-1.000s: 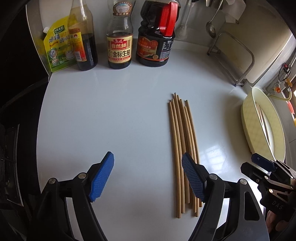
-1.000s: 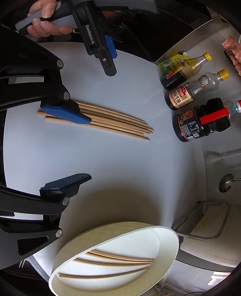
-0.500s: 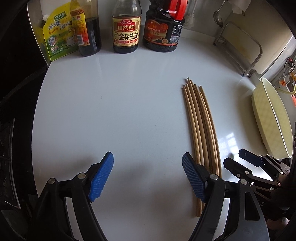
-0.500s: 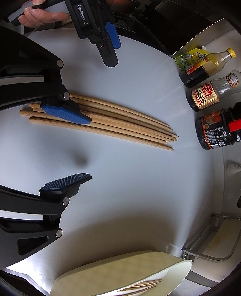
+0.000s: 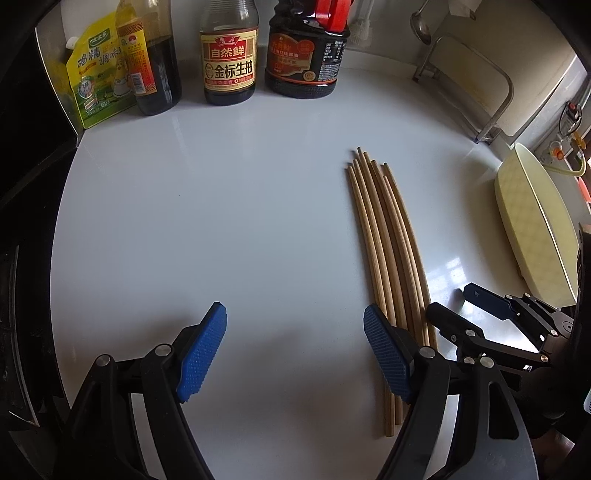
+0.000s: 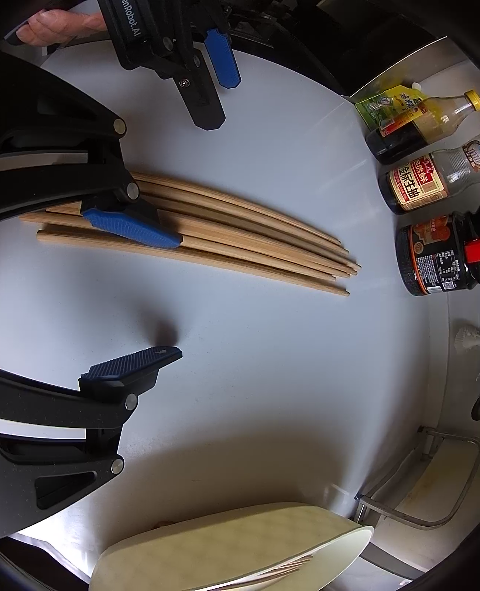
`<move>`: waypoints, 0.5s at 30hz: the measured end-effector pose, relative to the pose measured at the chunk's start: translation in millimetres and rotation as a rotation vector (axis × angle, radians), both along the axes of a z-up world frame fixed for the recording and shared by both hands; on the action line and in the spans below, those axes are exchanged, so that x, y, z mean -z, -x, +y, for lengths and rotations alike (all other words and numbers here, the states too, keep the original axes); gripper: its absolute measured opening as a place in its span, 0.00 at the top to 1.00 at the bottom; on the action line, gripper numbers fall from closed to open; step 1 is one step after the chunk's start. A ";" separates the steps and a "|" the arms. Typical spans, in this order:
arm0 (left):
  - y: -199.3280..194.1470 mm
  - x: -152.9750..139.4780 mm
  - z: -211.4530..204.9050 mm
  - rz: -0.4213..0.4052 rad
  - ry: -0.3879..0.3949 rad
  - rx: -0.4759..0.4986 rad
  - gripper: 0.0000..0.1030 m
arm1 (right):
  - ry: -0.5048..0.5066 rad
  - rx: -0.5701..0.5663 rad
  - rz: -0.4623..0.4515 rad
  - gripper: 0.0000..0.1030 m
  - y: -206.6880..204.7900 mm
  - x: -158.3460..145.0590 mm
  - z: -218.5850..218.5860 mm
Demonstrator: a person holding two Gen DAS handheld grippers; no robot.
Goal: Organize utensils
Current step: 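Move both open tools back toward the remaining chopsticks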
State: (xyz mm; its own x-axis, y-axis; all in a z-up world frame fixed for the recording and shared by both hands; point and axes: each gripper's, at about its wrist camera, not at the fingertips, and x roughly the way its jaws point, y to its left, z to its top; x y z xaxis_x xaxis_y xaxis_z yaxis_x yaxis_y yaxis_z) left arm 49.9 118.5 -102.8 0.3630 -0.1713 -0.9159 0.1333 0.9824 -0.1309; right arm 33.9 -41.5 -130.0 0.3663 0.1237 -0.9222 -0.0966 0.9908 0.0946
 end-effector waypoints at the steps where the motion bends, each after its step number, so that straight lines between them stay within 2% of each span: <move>1: -0.4 0.0 -1.5 -0.001 0.000 0.003 0.27 | 0.005 -0.004 -0.001 0.48 -0.4 0.1 1.0; 8: 0.2 5.6 -9.9 0.012 0.003 0.022 0.27 | 0.033 -0.019 -0.009 0.48 -2.7 0.6 0.7; 12: 2.6 8.3 -17.3 0.020 0.001 0.035 0.27 | 0.085 -0.052 -0.003 0.48 -2.3 3.1 4.2; 15: 3.0 9.0 -20.2 0.018 0.000 0.038 0.27 | 0.074 -0.044 -0.004 0.48 -2.0 2.8 -0.7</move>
